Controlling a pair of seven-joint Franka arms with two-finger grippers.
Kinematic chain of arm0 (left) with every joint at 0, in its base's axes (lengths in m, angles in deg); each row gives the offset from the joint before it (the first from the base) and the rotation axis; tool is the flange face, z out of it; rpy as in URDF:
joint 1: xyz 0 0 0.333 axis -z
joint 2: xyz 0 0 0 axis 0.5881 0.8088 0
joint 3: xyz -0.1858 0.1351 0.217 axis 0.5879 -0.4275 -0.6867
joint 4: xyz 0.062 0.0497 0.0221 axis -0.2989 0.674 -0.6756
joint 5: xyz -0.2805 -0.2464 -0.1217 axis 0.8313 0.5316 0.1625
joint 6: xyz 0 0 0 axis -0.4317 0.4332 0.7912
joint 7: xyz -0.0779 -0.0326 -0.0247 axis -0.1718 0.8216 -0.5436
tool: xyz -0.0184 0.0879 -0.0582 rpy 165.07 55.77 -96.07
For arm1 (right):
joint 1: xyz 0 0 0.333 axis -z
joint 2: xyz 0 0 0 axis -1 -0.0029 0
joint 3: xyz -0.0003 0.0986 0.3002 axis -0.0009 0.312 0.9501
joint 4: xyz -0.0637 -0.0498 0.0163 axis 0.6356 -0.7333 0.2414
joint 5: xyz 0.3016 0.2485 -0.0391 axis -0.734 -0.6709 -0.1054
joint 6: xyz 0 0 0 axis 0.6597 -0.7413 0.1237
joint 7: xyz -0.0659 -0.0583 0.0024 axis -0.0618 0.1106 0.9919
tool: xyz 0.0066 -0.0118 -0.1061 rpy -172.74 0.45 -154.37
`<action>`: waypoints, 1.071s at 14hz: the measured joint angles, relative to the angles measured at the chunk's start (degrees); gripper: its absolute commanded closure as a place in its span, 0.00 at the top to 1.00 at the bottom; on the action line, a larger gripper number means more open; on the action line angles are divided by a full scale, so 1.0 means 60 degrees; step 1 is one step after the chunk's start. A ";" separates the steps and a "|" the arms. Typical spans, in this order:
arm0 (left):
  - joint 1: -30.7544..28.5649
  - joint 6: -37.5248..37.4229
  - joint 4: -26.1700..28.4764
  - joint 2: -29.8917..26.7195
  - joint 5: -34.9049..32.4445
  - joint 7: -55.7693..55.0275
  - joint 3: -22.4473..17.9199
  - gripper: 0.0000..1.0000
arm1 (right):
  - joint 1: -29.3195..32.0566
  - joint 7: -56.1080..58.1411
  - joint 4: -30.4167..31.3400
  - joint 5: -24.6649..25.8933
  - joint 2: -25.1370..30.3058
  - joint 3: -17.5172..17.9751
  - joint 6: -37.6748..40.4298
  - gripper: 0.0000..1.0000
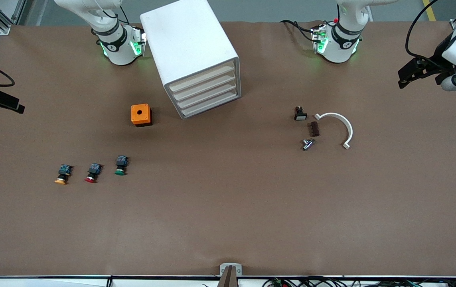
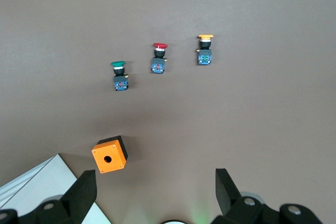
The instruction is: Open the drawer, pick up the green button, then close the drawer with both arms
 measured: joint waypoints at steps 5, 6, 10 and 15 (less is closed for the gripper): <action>-0.0007 -0.0055 -0.0026 -0.0010 0.0000 0.0081 -0.0029 1.00 | -0.0304 0.0000 0.0055 -0.0006 0.0243 0.0175 0.0122 1.00; -0.0007 -0.0066 -0.0027 -0.0010 0.0000 0.0081 -0.0030 1.00 | -0.0367 0.0000 0.0114 -0.0006 0.0356 0.0175 0.0129 1.00; -0.0008 -0.0109 -0.0025 -0.0010 0.0000 0.0081 -0.0030 1.00 | -0.0460 0.0000 0.0319 -0.0006 0.0668 0.0180 0.0137 1.00; -0.0007 -0.0113 -0.0024 -0.0010 0.0000 0.0081 -0.0030 1.00 | -0.0457 0.0000 0.0337 -0.0001 0.0724 0.0141 0.0052 1.00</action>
